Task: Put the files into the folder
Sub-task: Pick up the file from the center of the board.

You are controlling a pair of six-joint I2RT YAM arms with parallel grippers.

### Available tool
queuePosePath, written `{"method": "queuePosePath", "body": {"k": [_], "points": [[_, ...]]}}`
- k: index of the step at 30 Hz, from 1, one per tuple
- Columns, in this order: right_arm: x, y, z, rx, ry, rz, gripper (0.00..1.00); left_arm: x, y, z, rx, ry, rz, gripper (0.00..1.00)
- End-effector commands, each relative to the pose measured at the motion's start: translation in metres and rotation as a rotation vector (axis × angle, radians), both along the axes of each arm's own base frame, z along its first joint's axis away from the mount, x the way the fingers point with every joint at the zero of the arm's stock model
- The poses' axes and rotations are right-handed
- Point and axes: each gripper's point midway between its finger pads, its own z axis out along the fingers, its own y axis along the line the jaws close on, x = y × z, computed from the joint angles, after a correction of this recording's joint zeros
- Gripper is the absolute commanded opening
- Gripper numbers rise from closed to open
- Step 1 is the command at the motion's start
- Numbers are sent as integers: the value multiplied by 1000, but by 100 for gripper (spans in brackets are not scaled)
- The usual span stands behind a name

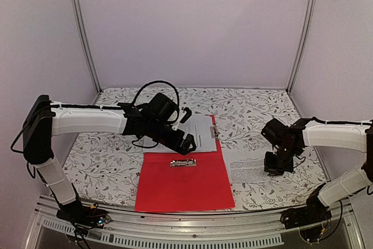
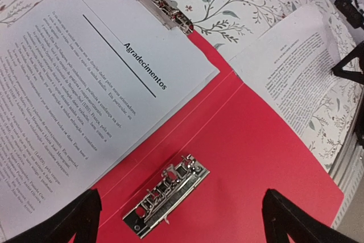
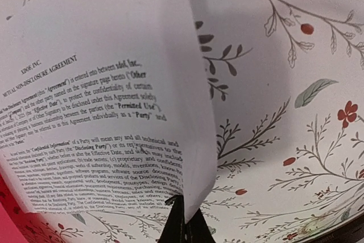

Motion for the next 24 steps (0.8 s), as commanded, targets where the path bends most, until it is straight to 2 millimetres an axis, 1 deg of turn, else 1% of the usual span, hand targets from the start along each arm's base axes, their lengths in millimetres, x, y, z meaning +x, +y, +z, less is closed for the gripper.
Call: {"method": "queuePosePath", "body": {"k": [1,4,5,10,13,16,19,22,23,24], "points": [[26,-6,41,-51,-131,31,0,11,9,10,4,-8,32,99],[42,-5,74,-56,-225,91,0,16,11,23,-32,-18,40,100],[46,-3,84,-52,-254,114,0,17,11,30,-59,-19,41,99],[63,13,140,25,-419,250,0,28,4,56,-204,19,49,100],[73,25,174,111,-559,269,0,36,0,68,-284,53,82,99],[82,43,204,245,-682,237,0,36,-10,80,-374,86,87,99],[89,61,228,329,-759,219,0,33,-25,93,-476,131,83,100],[98,81,244,394,-816,214,0,35,-40,108,-610,152,88,100],[103,89,252,426,-848,213,0,36,-43,110,-647,164,92,100],[105,94,253,442,-849,216,0,37,-46,112,-682,183,102,100]]}}
